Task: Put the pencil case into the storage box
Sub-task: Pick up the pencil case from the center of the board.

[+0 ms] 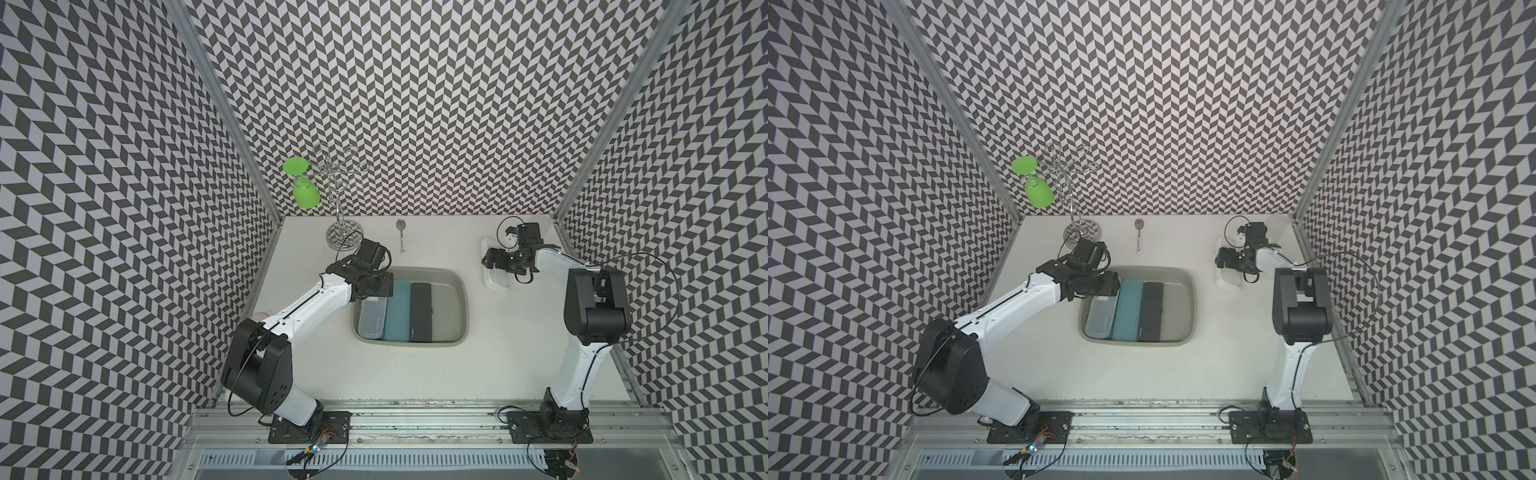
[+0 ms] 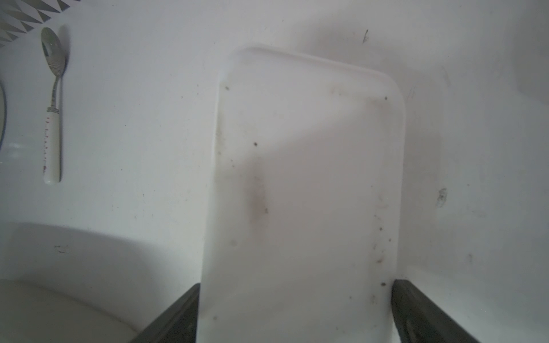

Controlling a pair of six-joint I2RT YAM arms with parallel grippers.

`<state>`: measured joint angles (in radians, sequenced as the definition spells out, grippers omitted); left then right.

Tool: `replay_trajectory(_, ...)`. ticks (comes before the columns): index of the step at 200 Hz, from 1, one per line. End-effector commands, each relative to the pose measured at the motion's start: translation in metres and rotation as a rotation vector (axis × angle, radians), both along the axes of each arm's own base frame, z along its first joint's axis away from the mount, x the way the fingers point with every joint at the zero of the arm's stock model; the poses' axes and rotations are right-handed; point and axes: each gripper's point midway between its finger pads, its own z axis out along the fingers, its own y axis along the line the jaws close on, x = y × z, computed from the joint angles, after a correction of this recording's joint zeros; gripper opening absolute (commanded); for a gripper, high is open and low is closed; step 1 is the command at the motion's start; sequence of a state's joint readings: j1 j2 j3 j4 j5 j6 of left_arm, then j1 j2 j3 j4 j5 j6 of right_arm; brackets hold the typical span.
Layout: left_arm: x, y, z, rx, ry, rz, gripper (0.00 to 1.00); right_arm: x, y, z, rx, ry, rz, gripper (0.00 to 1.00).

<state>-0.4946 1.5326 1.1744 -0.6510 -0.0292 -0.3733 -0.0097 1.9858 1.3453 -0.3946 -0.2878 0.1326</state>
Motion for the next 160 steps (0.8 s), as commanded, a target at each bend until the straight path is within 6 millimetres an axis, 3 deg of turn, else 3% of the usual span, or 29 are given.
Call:
replay_trajectory(1,0.005,-0.001,0.009,-0.011,-0.027,-0.006,0.66,-0.061,0.004,-0.053,0.057,0.259,0.001,0.91)
replay_trajectory(50,0.014,-0.011,0.021,-0.055,-0.042,-0.008,0.66,-0.059,0.018,-0.029,0.222,0.18,0.026,0.87)
replay_trajectory(102,0.031,-0.056,0.055,-0.12,-0.096,-0.078,0.66,-0.059,0.026,-0.01,0.352,0.146,0.039,0.86)
replay_trajectory(160,0.027,-0.088,0.051,-0.148,-0.084,-0.148,0.66,-0.079,0.019,-0.009,0.556,0.142,-0.026,0.86)
